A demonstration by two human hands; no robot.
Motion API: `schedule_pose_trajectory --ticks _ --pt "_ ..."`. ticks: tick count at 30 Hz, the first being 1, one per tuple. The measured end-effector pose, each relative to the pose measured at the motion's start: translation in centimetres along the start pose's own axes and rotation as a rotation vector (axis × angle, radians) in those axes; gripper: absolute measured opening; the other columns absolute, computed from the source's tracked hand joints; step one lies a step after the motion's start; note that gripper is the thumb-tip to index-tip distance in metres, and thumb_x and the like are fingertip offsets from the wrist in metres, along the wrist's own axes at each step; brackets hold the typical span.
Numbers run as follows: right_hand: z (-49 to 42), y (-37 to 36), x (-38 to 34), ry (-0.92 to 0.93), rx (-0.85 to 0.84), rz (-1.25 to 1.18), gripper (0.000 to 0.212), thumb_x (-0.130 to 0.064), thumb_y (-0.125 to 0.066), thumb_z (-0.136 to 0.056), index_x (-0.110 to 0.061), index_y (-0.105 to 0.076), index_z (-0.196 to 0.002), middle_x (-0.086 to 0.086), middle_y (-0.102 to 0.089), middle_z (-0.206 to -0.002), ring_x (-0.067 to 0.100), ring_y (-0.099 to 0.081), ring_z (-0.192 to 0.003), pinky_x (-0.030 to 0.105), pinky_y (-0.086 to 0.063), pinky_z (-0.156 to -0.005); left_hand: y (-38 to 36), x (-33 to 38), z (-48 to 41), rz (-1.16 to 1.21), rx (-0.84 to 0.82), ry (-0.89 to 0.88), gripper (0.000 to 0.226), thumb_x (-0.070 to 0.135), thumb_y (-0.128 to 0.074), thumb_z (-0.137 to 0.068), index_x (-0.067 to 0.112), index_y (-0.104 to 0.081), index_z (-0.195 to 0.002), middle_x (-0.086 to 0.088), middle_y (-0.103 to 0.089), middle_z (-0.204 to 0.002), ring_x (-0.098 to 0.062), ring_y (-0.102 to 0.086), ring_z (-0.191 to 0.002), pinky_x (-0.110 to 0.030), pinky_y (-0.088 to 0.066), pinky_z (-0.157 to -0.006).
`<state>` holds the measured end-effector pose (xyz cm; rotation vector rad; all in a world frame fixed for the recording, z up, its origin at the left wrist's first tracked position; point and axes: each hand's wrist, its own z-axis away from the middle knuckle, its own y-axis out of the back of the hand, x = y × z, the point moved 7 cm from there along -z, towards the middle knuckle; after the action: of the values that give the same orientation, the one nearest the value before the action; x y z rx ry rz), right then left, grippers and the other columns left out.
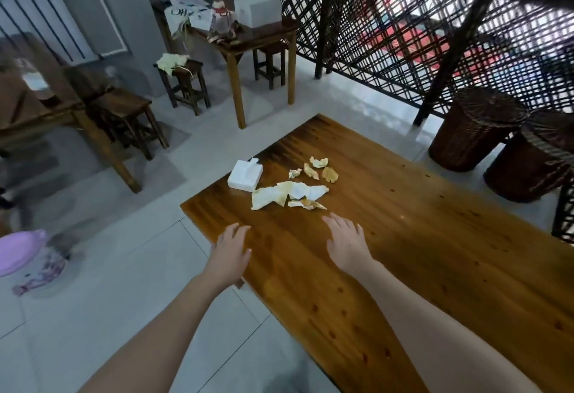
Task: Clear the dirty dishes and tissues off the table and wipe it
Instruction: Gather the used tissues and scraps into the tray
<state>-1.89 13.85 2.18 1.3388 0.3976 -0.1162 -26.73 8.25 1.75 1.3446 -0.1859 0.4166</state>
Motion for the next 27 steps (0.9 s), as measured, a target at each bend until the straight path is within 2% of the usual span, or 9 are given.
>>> schedule_pose_trajectory --ticks 4,11,18,23,27 --pt "-3.3 -0.5 0.0 0.007 0.048 0.006 0.055 -0.01 -0.046 -0.096 -0.023 -0.031 -0.147 0.0 -0.029 -0.154 0.02 -0.024 -0.143 0.049 -0.017 -0.116 -0.1 0.1 -4.5 0.004 -0.022 -0.014 0.053 0.03 -0.05 -0.099 0.026 -0.03 -0.148 -0.002 -0.022 -0.157 -0.024 -0.027 -0.143 -0.046 -0.03 -0.115" --pt "-9.1 -3.1 1.2 -0.111 0.001 -0.012 0.058 -0.01 -0.049 -0.095 -0.027 -0.03 -0.146 -0.001 -0.026 -0.156 0.024 -0.023 -0.143 0.049 -0.017 -0.115 -1.6 -0.1 -12.2 -0.023 -0.102 -0.074 0.054 0.032 -0.049 -0.099 0.028 -0.028 -0.148 -0.001 -0.021 -0.157 -0.024 -0.026 -0.144 -0.047 -0.024 -0.117" --pt "-15.2 -5.5 1.1 -0.254 -0.047 -0.042 0.063 -0.015 -0.053 -0.094 -0.03 -0.025 -0.148 -0.003 -0.024 -0.157 0.024 -0.023 -0.144 0.047 -0.018 -0.115 -2.3 0.0 -20.2 -0.014 -0.22 -0.219 0.051 0.031 -0.048 -0.1 0.03 -0.028 -0.147 0.001 -0.022 -0.157 -0.023 -0.027 -0.143 -0.044 -0.021 -0.117" --pt "-19.0 -7.1 0.5 -0.319 -0.088 -0.112 0.066 -0.016 -0.057 -0.093 -0.032 -0.023 -0.148 -0.001 -0.02 -0.158 0.027 -0.019 -0.145 0.05 -0.015 -0.115 -3.0 0.5 -25.2 -0.038 -0.276 -0.308 0.056 0.033 -0.054 -0.097 0.032 -0.03 -0.147 0.003 -0.025 -0.156 -0.021 -0.033 -0.14 -0.04 -0.029 -0.114" --pt "-20.8 -8.8 -0.1 -0.344 -0.139 -0.11 0.073 -0.017 -0.06 -0.091 -0.036 -0.018 -0.147 -0.001 -0.008 -0.16 0.028 -0.007 -0.147 0.055 -0.011 -0.115 -4.7 0.7 -27.2 -0.06 -0.342 -0.4 0.058 0.036 -0.059 -0.093 0.034 -0.033 -0.145 0.004 -0.027 -0.156 -0.02 -0.034 -0.139 -0.039 -0.033 -0.112"
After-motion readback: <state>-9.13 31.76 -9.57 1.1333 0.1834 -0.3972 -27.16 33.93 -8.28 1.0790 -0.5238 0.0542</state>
